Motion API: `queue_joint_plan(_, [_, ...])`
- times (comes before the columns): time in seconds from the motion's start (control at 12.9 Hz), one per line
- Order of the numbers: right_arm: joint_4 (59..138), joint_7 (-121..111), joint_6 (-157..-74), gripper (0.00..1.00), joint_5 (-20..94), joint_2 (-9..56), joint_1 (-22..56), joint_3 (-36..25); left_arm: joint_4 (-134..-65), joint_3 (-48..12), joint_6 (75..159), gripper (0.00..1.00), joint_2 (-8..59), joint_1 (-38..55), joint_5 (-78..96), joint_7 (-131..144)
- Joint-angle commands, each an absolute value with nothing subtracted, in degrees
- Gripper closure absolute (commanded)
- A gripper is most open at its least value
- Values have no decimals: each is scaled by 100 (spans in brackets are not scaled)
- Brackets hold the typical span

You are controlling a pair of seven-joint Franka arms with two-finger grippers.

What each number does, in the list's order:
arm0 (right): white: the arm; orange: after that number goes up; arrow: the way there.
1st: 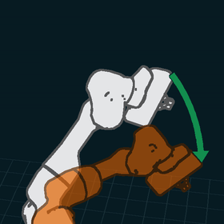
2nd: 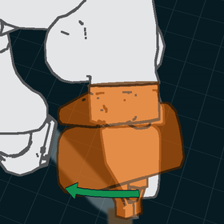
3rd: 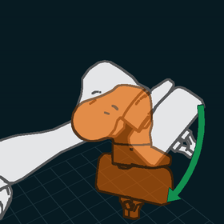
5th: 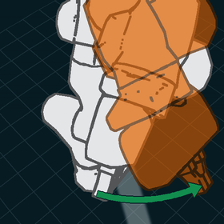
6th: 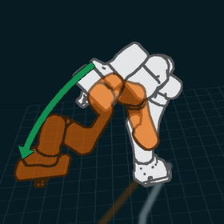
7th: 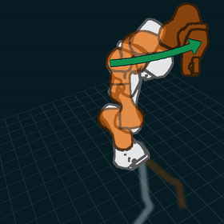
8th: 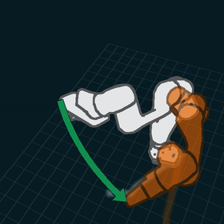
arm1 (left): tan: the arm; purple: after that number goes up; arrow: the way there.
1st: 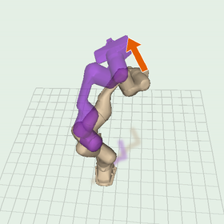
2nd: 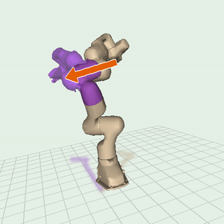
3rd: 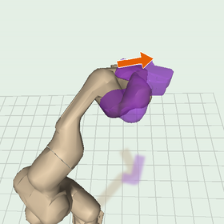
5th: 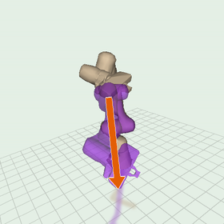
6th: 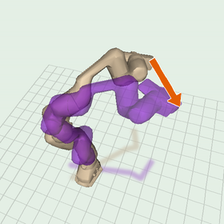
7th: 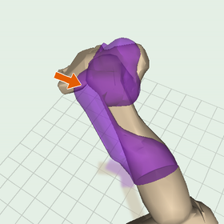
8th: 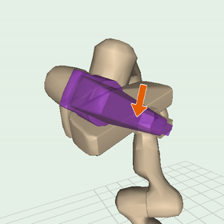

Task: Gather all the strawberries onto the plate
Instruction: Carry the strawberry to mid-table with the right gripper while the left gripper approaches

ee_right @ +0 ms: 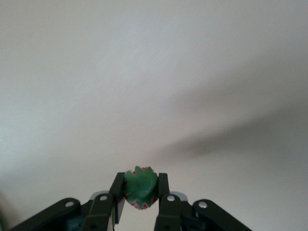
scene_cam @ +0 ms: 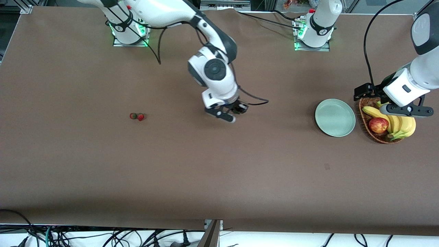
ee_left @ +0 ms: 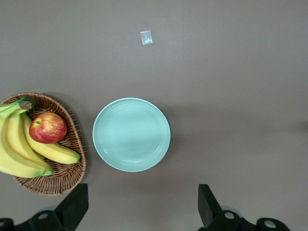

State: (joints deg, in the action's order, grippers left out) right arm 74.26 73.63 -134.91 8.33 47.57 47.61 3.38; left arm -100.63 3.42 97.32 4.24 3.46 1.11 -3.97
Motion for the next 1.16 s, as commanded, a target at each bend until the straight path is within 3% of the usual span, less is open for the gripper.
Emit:
queue_joint_plan(0.0, [6883, 8373, -14183, 86, 765, 5351, 5219, 237, -10353, 308, 9984, 0, 272, 264, 237, -369])
queue_joint_plan(0.39, [6794, 9105, -15151, 75, 756, 5844, 5607, 97, -10950, 290, 10634, 0, 193, 272, 211, -369])
queue_joint_plan(0.54, [6803, 9176, -15196, 57, 756, 5871, 5643, 35, -11082, 272, 10714, 0, 193, 272, 202, -369])
queue_joint_plan(0.78, [6803, 9088, -15083, 38, 747, 5792, 5599, -78, -11285, 264, 10907, 0, 202, 343, 211, -360])
queue_joint_plan(1.09, [6794, 8634, -13881, 30, 799, 5266, 5319, -220, -11434, 10, 11143, 0, 255, 299, 211, -194])
